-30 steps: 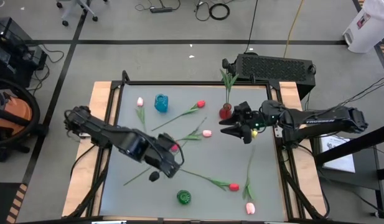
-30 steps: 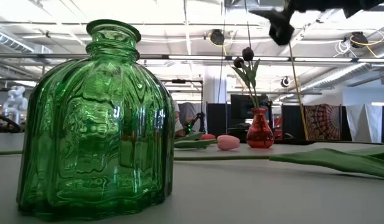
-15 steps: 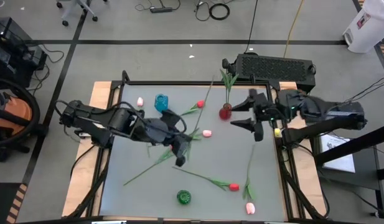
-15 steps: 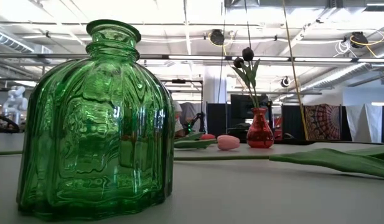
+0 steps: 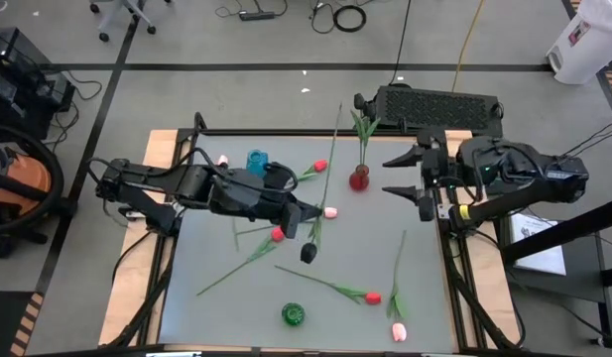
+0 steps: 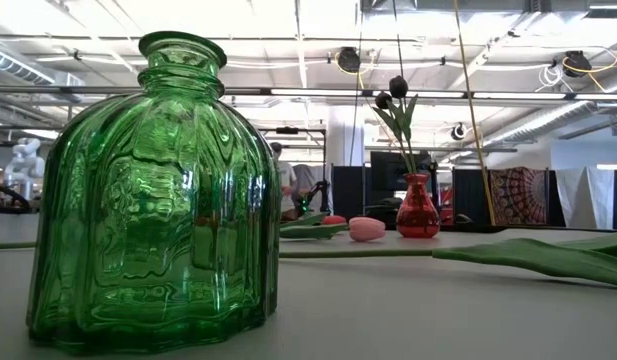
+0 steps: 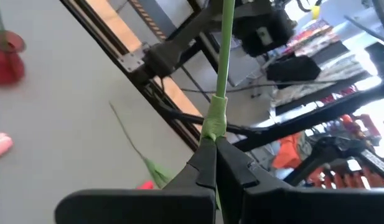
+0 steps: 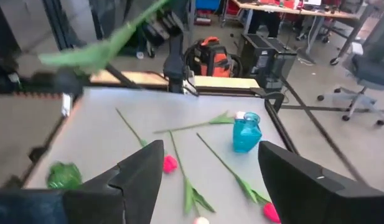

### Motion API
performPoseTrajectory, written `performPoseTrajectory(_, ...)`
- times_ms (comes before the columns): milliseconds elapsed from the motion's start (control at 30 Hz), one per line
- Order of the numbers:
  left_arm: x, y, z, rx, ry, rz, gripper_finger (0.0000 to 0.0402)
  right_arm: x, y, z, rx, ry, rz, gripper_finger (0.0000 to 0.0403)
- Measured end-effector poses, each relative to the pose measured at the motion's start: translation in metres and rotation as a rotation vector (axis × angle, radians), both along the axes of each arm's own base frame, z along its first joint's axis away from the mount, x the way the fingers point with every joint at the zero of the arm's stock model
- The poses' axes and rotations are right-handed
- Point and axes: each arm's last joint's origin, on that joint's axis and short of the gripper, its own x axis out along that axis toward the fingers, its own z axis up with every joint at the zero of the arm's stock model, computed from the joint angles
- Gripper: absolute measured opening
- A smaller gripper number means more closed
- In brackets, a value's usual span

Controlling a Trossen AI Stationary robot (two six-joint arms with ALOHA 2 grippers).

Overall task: Sort flowers into vase by color
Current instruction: Put the black tulip into the red vase

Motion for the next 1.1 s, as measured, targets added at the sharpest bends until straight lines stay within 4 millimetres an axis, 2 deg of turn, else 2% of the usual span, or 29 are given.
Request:
performPoseTrajectory(300,0.000,-0.002,-0.001,-0.056,0.019,-0.122,0.0000,0.033,0.010,-0.016,-0.184,0.112,0.078,0.0253)
performPoseTrajectory(567,0.001,0.010,-0.004,-0.163,0.074,-0.212,0.0000,0.052,0.031,-0.026,-0.313,0.146,0.115,0.0253)
performPoseTrajectory(1100,0.003,0.043,-0.006,-0.422,0.150,-0.294,0.0000,0.051,0.068,-0.015,-0.600,0.038,-0.008,0.0253)
